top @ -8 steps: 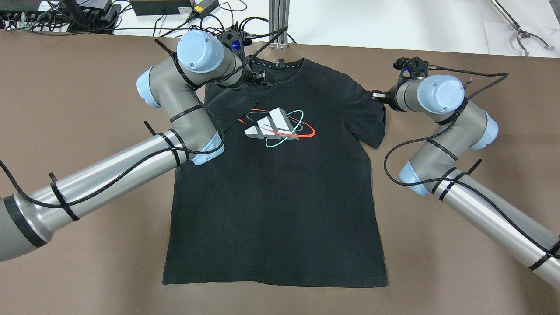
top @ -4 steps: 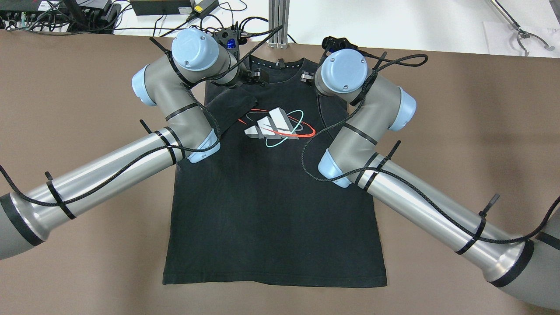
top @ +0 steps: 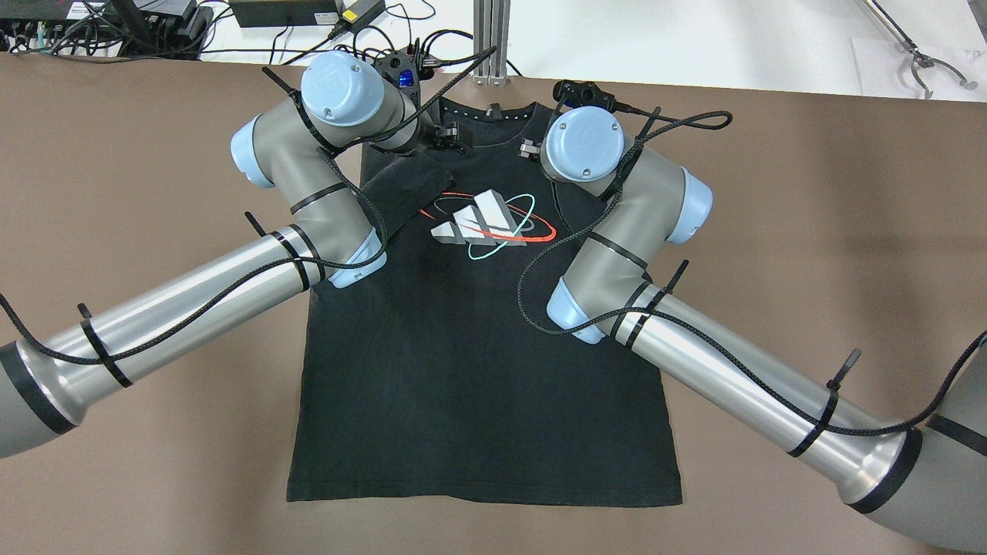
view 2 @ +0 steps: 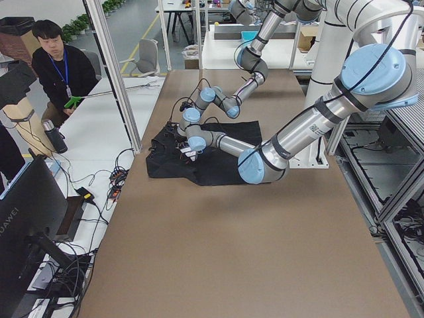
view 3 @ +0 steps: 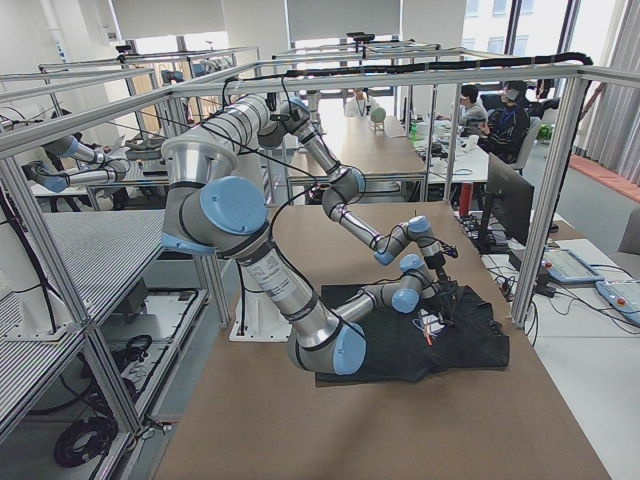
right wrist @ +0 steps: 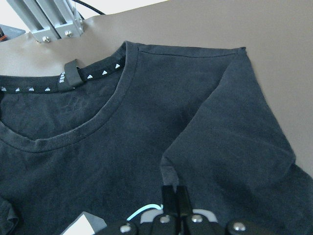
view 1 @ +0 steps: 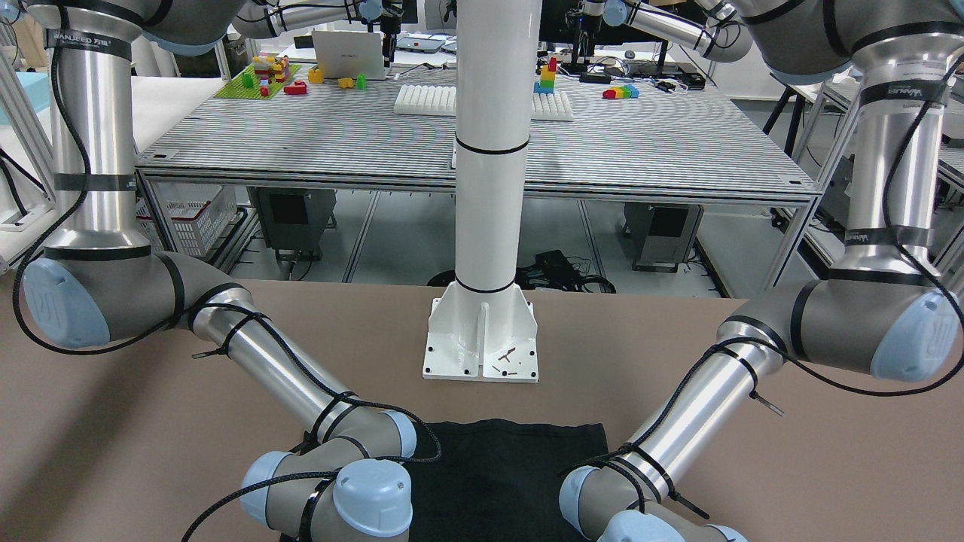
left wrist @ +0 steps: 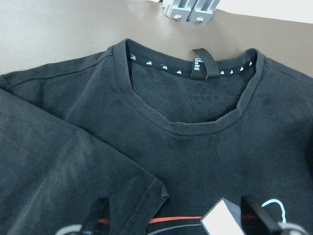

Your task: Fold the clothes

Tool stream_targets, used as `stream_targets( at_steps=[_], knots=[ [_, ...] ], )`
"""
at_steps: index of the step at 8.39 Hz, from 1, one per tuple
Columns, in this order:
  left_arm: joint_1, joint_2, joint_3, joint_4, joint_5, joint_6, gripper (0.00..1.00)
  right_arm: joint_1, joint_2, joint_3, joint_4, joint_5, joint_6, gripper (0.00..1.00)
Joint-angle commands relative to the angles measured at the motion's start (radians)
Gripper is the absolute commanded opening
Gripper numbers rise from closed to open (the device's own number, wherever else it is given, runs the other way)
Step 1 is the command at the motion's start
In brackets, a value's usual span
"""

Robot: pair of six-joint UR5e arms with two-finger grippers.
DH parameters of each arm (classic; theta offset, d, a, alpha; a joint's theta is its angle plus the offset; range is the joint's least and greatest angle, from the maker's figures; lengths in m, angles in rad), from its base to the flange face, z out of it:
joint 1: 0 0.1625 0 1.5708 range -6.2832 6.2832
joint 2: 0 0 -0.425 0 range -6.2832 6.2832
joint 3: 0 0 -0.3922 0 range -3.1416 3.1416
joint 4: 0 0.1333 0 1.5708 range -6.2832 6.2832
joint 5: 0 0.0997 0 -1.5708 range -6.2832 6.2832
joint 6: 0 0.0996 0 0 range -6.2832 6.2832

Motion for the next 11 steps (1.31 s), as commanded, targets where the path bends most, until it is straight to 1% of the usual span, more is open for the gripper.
stream_targets(
  at_steps=[1,2,4,5,7,9,10,11],
  knots=[
    [0.000,0.001,0.000,0.000,-0.003,-0.001,0.94,-0.004,0.004,0.001,0.004,-0.017,0.005,0.93],
    [0.000,0.001,-0.015,0.000,-0.003,-0.001,0.94,-0.004,0.002,0.010,0.003,-0.015,-0.006,0.94],
    [-0.003,0.002,-0.063,0.001,-0.003,-0.005,0.94,-0.004,-0.025,0.072,-0.002,-0.009,-0.076,0.95],
    [-0.003,0.020,-0.113,0.009,-0.001,-0.020,0.94,-0.004,-0.094,0.153,-0.008,-0.004,-0.078,0.94],
    [0.001,0.182,-0.318,0.009,0.002,-0.120,0.94,-0.007,-0.241,0.356,-0.077,0.052,-0.069,0.93],
    [0.044,0.349,-0.510,0.004,0.010,-0.240,0.95,-0.078,-0.416,0.579,-0.086,0.063,-0.057,0.94],
    [0.090,0.458,-0.637,0.001,0.020,-0.315,0.95,-0.109,-0.512,0.693,-0.082,0.063,0.010,0.94],
    [0.142,0.576,-0.767,-0.002,0.074,-0.401,0.95,-0.155,-0.594,0.791,-0.080,0.054,0.096,0.94]
  ],
)
